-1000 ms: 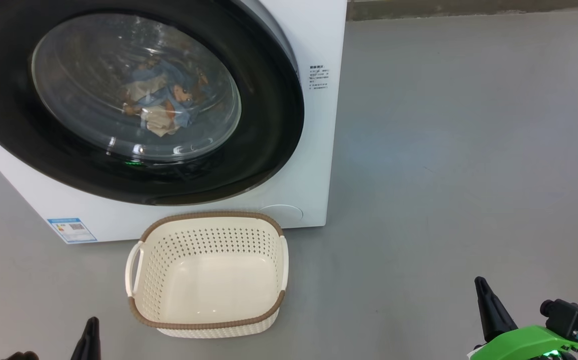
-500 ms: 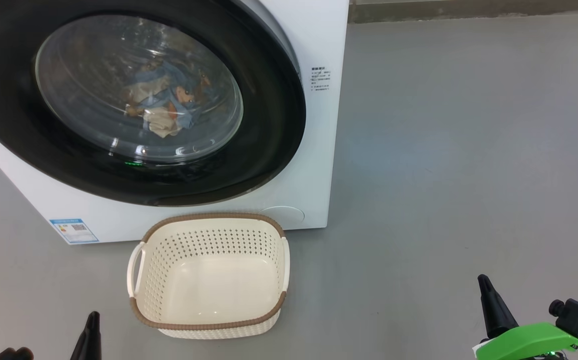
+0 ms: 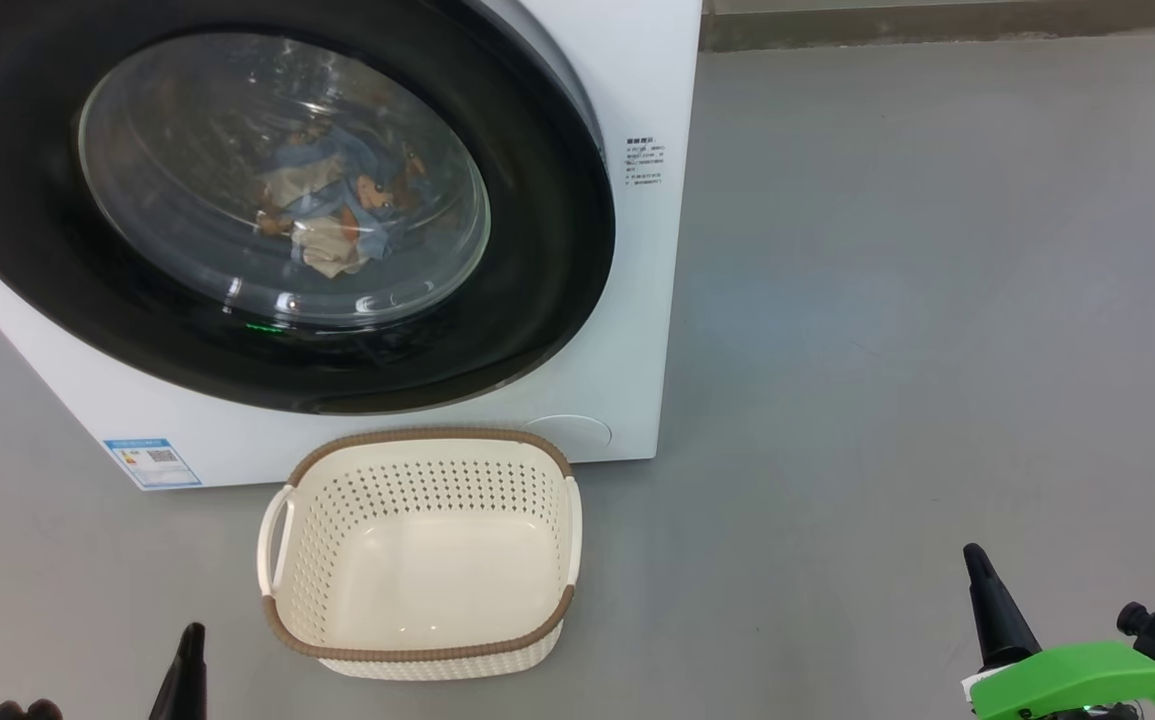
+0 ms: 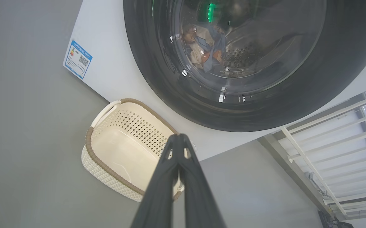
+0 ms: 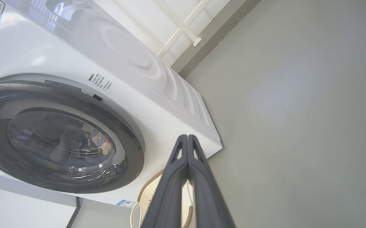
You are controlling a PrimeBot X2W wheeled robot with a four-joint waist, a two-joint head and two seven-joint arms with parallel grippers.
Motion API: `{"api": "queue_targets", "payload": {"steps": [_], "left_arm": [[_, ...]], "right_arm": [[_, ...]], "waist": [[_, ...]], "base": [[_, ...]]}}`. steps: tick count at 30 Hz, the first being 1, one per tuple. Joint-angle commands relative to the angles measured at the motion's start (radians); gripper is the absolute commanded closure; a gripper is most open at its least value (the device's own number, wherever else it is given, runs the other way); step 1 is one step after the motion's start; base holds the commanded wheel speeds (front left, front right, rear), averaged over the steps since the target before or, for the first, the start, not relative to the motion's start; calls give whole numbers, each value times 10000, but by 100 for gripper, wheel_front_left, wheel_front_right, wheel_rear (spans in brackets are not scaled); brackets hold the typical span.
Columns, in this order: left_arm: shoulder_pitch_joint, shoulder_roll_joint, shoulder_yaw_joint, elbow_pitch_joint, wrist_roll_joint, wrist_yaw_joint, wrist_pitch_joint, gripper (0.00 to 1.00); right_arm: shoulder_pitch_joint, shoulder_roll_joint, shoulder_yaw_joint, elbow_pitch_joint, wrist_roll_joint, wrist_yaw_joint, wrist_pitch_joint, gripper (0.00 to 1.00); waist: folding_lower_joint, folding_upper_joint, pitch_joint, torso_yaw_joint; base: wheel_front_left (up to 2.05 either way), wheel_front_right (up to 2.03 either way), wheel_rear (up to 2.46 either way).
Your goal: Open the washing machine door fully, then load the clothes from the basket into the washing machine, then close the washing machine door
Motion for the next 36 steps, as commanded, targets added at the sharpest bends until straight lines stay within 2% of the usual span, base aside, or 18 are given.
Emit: {"api": "queue_targets", "payload": {"steps": [1,36], "left_arm": [[-522,144,244,-258,-249,-9,29,100],[-913,-272,690,-336,-3379,-15,1029,100]], "right_arm": [[-325,-34,63,-302,235,-11,48,100],[-398,51,-75,-756,3974,-17,1053,100]], "waist": [[0,0,-3,3],[0,0,-137,112]], "base": [[0,0,0],[0,0,0]]}}
